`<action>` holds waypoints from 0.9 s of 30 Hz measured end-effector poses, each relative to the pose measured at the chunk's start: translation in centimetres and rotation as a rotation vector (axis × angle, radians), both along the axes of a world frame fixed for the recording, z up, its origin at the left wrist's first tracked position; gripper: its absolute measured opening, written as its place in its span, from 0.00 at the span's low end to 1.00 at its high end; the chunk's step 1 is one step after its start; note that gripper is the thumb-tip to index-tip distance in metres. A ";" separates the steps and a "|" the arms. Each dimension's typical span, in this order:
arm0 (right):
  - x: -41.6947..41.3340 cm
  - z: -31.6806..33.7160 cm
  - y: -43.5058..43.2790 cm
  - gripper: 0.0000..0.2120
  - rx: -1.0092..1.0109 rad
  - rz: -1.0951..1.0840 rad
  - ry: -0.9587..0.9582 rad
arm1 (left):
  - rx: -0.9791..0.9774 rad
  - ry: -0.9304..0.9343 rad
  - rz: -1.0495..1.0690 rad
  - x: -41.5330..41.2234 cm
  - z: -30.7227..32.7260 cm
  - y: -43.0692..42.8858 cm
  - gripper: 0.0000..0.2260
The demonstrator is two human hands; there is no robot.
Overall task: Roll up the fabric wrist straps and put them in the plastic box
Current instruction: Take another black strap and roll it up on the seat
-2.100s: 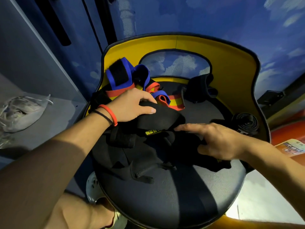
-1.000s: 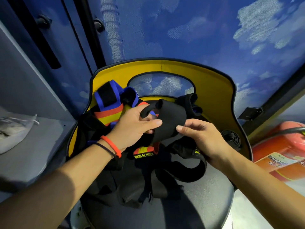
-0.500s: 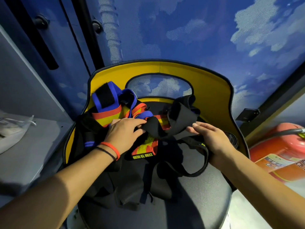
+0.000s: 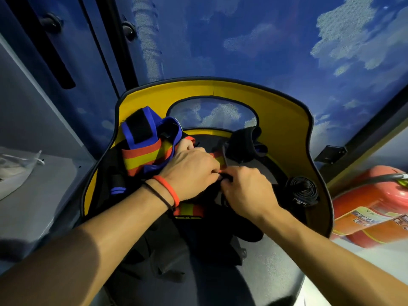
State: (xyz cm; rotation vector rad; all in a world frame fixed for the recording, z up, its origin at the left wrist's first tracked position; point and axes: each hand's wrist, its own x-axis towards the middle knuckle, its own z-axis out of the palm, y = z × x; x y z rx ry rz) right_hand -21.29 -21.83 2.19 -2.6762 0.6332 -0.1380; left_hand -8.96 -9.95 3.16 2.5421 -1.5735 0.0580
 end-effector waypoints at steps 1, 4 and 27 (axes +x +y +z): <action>0.1 -0.1 -0.6 0.12 0.053 -0.025 -0.006 | -0.029 0.066 -0.013 0.1 0.1 0.3 0.13; 0.0 -0.1 -2.6 0.06 0.356 -0.077 -0.042 | -0.021 0.315 0.015 1.4 0.4 2.2 0.17; -1.8 2.9 -2.5 0.28 0.113 0.005 -0.294 | -0.182 0.926 0.153 6.0 2.9 4.8 0.13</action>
